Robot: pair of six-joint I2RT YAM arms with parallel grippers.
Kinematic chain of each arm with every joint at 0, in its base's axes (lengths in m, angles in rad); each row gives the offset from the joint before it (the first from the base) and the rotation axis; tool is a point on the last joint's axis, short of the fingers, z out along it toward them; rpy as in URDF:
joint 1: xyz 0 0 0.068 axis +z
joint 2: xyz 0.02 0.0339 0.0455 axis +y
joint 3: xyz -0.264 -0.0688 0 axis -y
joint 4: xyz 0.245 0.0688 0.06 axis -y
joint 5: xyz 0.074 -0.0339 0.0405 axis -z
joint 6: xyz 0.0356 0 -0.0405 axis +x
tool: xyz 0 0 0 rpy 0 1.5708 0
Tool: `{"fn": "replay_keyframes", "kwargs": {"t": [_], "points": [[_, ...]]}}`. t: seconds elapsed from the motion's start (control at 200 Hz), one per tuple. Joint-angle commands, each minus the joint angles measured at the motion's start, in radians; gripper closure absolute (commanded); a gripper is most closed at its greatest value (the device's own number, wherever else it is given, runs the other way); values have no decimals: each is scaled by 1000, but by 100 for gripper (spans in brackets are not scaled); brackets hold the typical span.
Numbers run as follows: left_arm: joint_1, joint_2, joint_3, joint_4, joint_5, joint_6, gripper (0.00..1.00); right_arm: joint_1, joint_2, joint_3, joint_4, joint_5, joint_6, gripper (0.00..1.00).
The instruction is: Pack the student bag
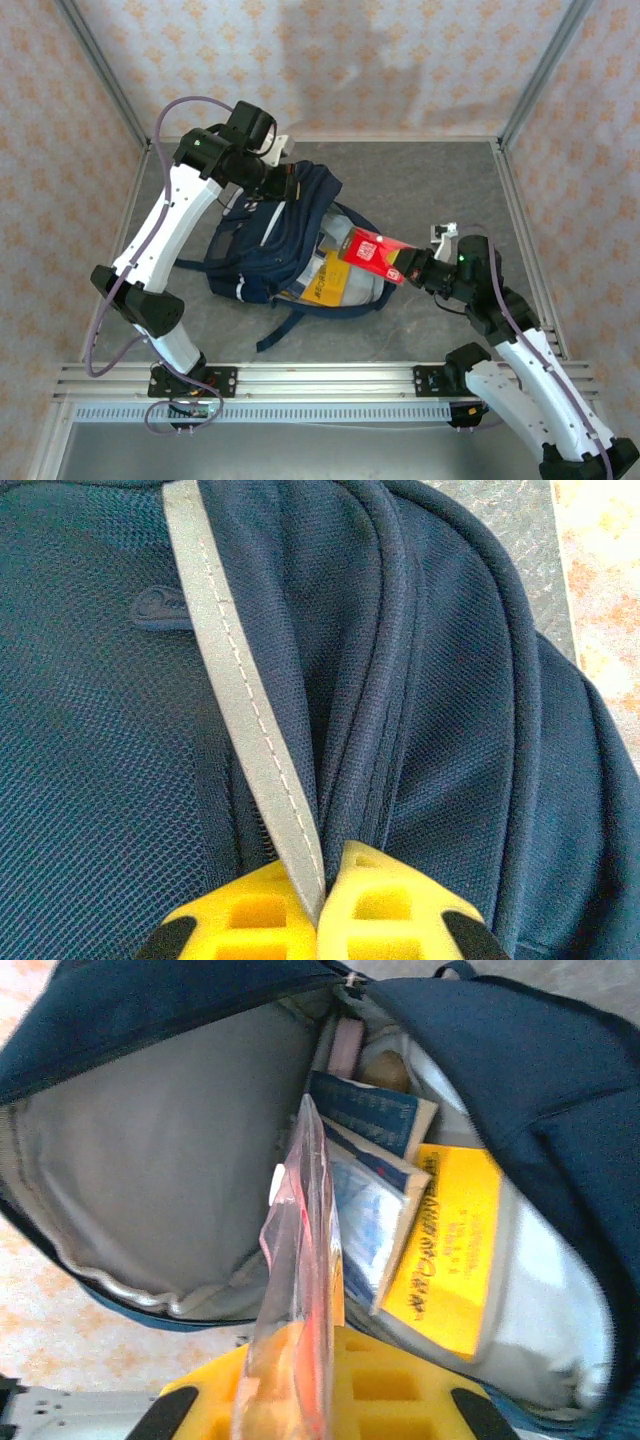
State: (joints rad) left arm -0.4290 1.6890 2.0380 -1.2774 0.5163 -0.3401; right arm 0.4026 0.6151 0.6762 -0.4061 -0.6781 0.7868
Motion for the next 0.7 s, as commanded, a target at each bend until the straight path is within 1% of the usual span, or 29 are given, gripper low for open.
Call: {"fn": "replay_keyframes", "kwargs": {"t": [0.0,0.185,0.32,0.425,0.52,0.6,0.696], "points": [[3,-76,19,138,109,-20,100,36,45,-24,197,-14,92,100],[3,-95,-24,152,146,-16,100,123,168,-4,332,58,123,100],[3,-104,-33,156,155,-13,100,183,302,30,443,136,153,100],[3,-110,-31,163,160,-13,100,231,452,89,527,186,183,100],[3,-112,-32,171,170,-9,100,269,587,162,510,273,210,100],[3,-112,-29,183,187,-15,100,300,682,177,628,332,257,100],[3,-118,-32,195,207,-20,100,328,795,223,713,402,314,100]]}}
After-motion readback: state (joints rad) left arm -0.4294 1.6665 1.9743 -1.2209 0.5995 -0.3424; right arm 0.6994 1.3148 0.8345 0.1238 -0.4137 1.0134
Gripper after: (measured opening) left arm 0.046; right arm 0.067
